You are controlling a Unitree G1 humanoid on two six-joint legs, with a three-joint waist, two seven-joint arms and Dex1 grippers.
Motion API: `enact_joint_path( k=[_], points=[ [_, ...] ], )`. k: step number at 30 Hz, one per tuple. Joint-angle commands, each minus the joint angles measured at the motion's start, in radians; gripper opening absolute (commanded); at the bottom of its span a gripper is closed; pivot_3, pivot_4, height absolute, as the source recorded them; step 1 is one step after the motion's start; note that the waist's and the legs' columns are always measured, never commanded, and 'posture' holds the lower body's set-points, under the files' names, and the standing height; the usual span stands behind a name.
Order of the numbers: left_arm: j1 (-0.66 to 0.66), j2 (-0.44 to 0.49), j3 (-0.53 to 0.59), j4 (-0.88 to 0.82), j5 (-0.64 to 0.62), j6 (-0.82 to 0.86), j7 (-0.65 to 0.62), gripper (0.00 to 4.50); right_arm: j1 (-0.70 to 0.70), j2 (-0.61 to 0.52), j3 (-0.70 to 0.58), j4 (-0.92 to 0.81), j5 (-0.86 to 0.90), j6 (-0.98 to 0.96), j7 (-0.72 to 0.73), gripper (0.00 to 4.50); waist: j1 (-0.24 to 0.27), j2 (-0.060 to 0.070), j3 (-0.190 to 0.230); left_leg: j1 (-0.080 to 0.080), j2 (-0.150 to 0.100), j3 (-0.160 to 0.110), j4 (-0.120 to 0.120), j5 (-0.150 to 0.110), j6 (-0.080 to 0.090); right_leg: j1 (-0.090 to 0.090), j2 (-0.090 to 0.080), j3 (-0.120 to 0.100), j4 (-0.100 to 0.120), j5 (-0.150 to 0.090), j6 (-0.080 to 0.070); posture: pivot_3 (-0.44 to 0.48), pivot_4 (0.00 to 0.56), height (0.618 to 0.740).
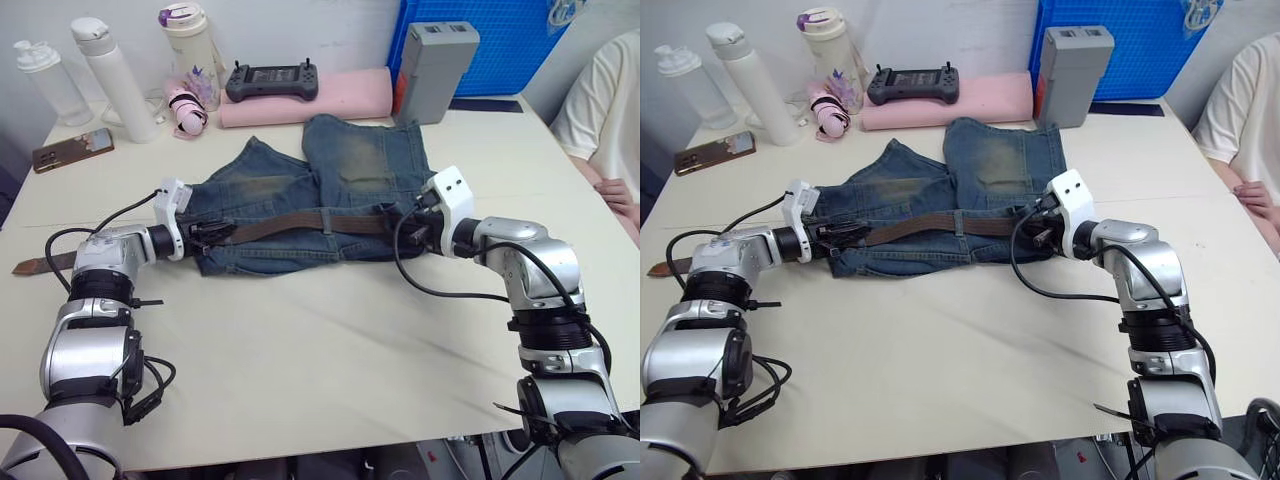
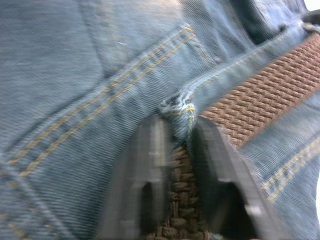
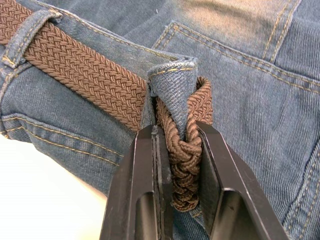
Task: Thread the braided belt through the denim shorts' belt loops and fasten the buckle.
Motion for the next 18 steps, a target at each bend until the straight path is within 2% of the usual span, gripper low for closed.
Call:
enact_joint_path(
  k=[1, 5, 9, 11, 14, 16, 18],
  points=[
    [-0.004, 0.011, -0.013, -0.015, 0.029, -0.062, -0.039, 0.02, -0.009, -0.008, -0.004, -0.046, 0.027, -0.002, -0.001, 0.36, 0.000, 0.000, 0.000, 0.000, 0.000, 0.000, 0.000, 0.000, 0.000, 0.000, 0.000, 0.000, 0.000, 0.000, 0.000, 0.000, 0.150, 0.714],
    [0.000, 0.012, 0.048, -0.124, -0.015, -0.192, -0.045, 0.02, -0.016, -0.008, -0.017, -0.042, 0.030, -0.027, -0.009, 0.36, 0.000, 0.000, 0.000, 0.000, 0.000, 0.000, 0.001, 0.000, 0.000, 0.000, 0.000, 0.000, 0.000, 0.000, 0.000, 0.000, 0.150, 0.714],
    [0.112, 0.031, 0.110, -0.408, -0.096, -0.235, -0.100, 0.02, 0.032, -0.049, -0.060, -0.164, 0.088, -0.052, 0.048, 0.36, 0.000, -0.001, 0.001, -0.002, 0.000, -0.002, 0.001, 0.000, 0.000, -0.001, 0.000, 0.000, 0.000, 0.000, 0.000, 0.000, 0.150, 0.714],
    [0.201, 0.034, 0.166, -0.584, -0.155, -0.260, -0.102, 0.02, 0.086, -0.084, -0.099, -0.264, 0.143, -0.057, 0.089, 0.36, 0.001, -0.001, 0.001, -0.002, 0.001, -0.005, 0.000, 0.000, 0.000, -0.003, -0.001, 0.001, 0.001, 0.000, 0.000, 0.000, 0.150, 0.714],
    [0.378, 0.050, 0.210, -0.812, -0.172, -0.313, -0.096, 0.02, 0.179, -0.129, -0.183, -0.412, 0.249, -0.022, 0.137, 0.36, 0.006, -0.001, 0.001, -0.001, 0.001, -0.007, -0.002, -0.001, 0.000, -0.003, -0.001, 0.001, 0.001, 0.000, 0.000, 0.000, 0.150, 0.714],
    [0.567, 0.067, 0.229, -0.953, -0.118, -0.429, -0.097, 0.02, 0.275, -0.180, -0.236, -0.515, 0.307, 0.001, 0.173, 0.36, 0.006, -0.001, 0.001, -0.001, 0.001, -0.006, -0.003, -0.001, 0.000, -0.003, -0.001, 0.000, 0.000, 0.000, 0.000, 0.000, 0.150, 0.714],
    [0.713, 0.068, 0.251, -0.999, -0.051, -0.596, -0.076, 0.02, 0.359, -0.226, -0.256, -0.570, 0.329, 0.019, 0.181, 0.36, 0.009, -0.001, 0.001, 0.002, 0.001, -0.004, -0.005, -0.001, 0.000, -0.003, -0.001, 0.001, -0.001, 0.000, 0.000, 0.000, 0.150, 0.714]
  ],
)
